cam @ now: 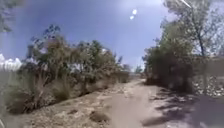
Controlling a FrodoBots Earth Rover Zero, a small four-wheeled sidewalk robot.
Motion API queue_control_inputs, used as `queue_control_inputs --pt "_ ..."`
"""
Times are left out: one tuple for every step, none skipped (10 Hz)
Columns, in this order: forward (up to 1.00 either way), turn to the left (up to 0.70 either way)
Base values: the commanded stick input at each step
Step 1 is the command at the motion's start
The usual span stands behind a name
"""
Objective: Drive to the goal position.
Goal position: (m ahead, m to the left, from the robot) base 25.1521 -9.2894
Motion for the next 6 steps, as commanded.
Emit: queue_control_inputs --pt "0.44 0.02" --pt "0.44 0.02" --pt "0.44 0.02" --pt "0.44 0.02" --pt "0.44 0.02" --pt "0.44 0.02"
